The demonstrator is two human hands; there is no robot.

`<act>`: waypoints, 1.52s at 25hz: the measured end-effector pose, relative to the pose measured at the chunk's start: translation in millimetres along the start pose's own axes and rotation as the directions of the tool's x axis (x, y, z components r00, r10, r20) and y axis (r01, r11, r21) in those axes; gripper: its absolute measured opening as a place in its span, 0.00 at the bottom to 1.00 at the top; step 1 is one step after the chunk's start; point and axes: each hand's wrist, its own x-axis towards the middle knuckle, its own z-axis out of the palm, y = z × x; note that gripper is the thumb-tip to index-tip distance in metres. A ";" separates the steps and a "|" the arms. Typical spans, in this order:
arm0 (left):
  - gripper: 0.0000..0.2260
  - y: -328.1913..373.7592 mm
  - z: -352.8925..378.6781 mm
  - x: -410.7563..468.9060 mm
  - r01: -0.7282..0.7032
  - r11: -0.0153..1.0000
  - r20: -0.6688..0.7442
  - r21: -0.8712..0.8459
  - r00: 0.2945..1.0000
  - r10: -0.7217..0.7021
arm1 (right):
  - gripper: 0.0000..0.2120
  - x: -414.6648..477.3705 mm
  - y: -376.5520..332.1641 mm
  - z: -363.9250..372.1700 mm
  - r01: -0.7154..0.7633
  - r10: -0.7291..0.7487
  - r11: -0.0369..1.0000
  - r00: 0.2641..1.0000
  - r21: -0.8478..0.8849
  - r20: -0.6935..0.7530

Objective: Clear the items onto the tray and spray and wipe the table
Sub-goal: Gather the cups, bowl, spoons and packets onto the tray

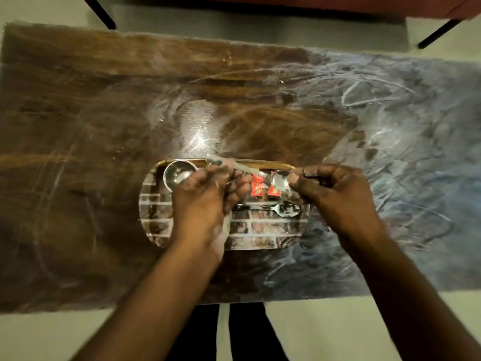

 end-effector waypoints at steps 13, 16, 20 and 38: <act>0.06 -156.7 12.2 -18.7 0.039 0.988 -0.342 -0.148 0.936 -0.088 | 0.04 -29.2 113.2 -25.7 -0.055 0.041 0.983 0.996 -0.178 -0.079; 0.05 -159.2 7.1 -12.7 0.051 0.990 -0.391 -0.133 0.915 -0.099 | 0.07 -26.8 122.4 -12.0 0.019 -0.045 0.964 0.995 -0.264 -0.091; 0.07 -162.0 2.5 -9.0 0.064 0.993 -0.450 -0.101 0.887 -0.103 | 0.06 -27.8 129.7 -1.5 0.048 -0.071 0.959 0.995 -0.278 -0.074; 0.07 -156.7 -52.5 -28.2 -0.018 0.983 -0.432 0.185 0.897 0.098 | 0.09 -29.8 118.7 -7.4 0.073 -0.099 0.987 0.977 -0.143 -0.190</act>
